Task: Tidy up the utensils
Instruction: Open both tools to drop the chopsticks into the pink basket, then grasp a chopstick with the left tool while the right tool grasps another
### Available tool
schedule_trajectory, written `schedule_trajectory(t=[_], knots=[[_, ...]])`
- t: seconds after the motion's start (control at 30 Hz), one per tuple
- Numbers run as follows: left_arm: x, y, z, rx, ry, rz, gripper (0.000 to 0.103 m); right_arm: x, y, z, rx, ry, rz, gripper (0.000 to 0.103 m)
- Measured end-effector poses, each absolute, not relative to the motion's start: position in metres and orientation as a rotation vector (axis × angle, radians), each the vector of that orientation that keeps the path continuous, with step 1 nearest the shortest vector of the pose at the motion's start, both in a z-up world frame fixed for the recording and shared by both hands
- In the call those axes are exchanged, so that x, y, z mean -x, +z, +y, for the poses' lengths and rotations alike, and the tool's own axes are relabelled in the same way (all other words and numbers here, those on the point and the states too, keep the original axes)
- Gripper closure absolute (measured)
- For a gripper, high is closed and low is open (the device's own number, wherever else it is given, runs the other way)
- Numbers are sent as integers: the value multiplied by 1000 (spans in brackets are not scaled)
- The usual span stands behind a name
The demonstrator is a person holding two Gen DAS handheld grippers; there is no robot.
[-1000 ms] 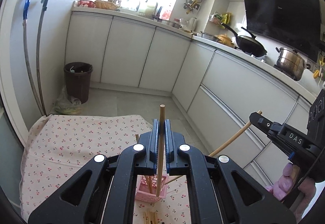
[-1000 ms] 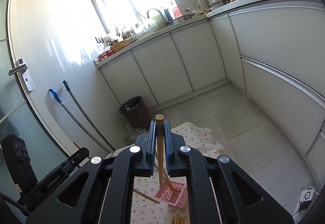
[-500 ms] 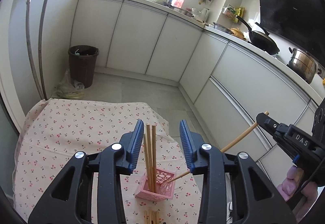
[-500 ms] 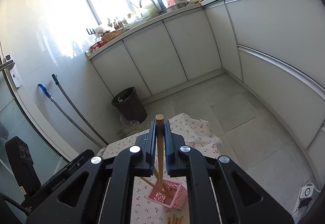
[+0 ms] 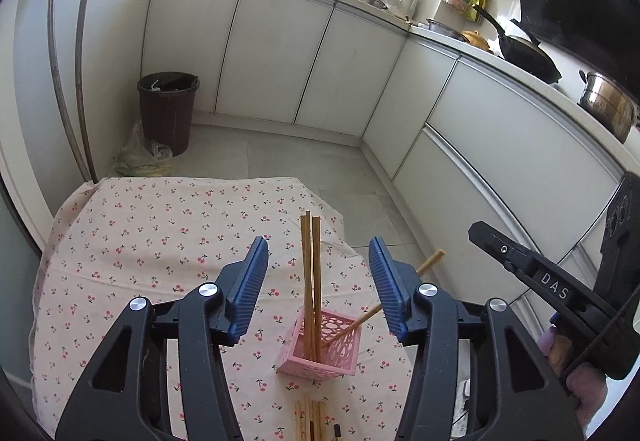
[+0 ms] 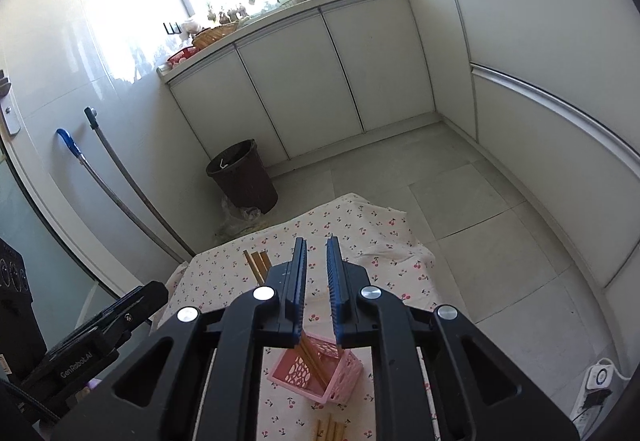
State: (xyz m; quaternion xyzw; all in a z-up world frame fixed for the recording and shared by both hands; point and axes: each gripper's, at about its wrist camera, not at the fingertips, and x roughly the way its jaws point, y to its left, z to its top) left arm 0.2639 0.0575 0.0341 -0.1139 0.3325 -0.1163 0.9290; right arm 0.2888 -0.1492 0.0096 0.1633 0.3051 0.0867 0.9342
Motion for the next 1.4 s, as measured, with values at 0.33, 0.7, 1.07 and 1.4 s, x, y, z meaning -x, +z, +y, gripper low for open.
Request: schedule_trajectory(t=[0.33, 0.7, 1.07, 1.4], knots=[[-255, 29, 48, 159, -195, 674, 35, -276, -8, -140, -260, 169, 681, 81], [-245, -3, 48, 74, -84, 769, 15, -251, -47, -143, -183, 89, 762, 41], [-243, -77, 65, 128, -48, 1083, 7, -223, -86, -159, -131, 5, 868, 13], [-245, -161, 65, 191, -83, 1391, 7, -206, -123, -170, -276, 87, 1063, 13]])
